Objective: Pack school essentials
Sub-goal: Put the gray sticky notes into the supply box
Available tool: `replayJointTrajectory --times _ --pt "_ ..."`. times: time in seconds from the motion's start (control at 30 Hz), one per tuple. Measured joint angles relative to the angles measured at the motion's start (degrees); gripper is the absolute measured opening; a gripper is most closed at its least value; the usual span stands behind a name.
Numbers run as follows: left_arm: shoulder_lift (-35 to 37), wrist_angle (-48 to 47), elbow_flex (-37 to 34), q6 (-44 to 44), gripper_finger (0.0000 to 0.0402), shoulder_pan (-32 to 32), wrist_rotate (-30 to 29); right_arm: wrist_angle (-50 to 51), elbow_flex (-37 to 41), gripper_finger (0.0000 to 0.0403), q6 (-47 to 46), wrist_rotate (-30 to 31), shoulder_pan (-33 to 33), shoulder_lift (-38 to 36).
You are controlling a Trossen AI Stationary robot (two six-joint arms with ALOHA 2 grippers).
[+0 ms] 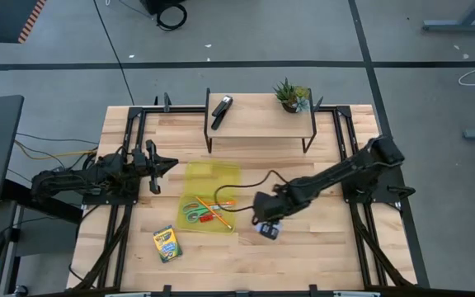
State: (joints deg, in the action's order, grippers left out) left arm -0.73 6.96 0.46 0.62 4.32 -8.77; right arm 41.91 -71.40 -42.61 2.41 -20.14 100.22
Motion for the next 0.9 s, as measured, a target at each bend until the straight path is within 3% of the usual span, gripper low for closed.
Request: replayJointTrajectory --times 0.57,0.7,0.9 --pt "0.0 0.0 0.0 0.0 0.0035 0.0 0.0 14.6 -46.7 0.0018 21.6 7.4 5.5 24.2" --pt "0.0 -0.1 0.0 0.0 0.0028 0.0 0.0 14.2 -51.6 0.0018 25.4 8.3 6.7 27.0" --pt "0.0 0.0 0.0 0.0 0.0028 0.0 0.0 13.5 -52.3 0.0019 27.0 8.3 7.8 28.9"
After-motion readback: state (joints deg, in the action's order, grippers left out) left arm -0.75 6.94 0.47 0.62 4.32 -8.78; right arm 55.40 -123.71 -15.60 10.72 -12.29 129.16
